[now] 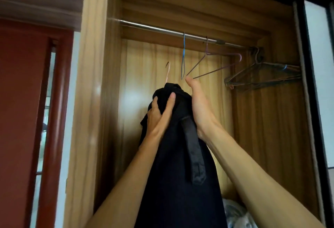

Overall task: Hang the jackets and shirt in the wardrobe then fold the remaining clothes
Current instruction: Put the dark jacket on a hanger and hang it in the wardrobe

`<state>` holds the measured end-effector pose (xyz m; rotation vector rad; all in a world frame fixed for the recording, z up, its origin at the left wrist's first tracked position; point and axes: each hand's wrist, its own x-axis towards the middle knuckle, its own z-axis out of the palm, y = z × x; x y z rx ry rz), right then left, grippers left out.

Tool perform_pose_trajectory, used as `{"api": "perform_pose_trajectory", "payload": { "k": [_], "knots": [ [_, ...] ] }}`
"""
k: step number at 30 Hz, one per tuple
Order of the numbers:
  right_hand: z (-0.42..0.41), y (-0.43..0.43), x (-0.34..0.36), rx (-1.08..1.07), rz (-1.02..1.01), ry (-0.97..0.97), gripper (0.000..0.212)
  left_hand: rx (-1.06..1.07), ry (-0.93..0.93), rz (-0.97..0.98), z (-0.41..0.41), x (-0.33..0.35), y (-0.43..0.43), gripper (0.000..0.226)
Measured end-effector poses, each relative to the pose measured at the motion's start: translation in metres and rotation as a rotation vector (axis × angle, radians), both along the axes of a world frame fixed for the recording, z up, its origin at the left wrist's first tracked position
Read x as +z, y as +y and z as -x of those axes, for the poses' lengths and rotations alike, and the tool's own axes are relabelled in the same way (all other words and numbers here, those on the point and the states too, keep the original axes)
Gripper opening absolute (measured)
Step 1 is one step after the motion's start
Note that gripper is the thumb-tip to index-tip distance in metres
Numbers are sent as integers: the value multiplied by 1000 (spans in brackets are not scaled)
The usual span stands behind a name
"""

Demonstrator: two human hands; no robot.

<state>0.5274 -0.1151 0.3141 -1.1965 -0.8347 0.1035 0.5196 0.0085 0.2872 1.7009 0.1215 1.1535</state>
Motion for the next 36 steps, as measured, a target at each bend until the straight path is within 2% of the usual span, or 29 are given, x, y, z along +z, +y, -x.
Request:
{"api": "perform_pose_trajectory", "payload": {
  "k": [2,9,11,15,16,19,21,23,28,31,36],
  "knots": [
    [4,13,12,-39,-27,-48,69,3,-13,20,-5,19,20,120],
    [-11,50,72,-151,-104,-167,30,-50,-109,-49,-29,80,72,100],
    [-18,61,90,-145,-152,-191,25,-47,-90,-99,-39,97,86,94],
    [-35,78,123,-175,-158,-237,40,35,-137,-25,-36,135,81,108],
    [-39,81,131,-182,-160,-236,44,37,-160,-61,-29,141,74,104],
    [-46,91,148,-203,-174,-258,56,104,-273,-226,-14,152,63,67],
    [-50,99,154,-222,-223,-294,45,156,-311,-339,-6,161,65,53],
    [-54,102,151,-225,-256,-298,34,191,-301,-439,0,165,67,52],
    [-61,104,144,-276,-285,-381,41,397,-281,-756,6,156,61,48],
    [-67,108,161,-288,-275,-362,37,593,-247,-848,-5,153,67,46],
    [-76,115,191,-258,-177,-283,48,713,-110,-924,-28,150,99,54]
  ]
}}
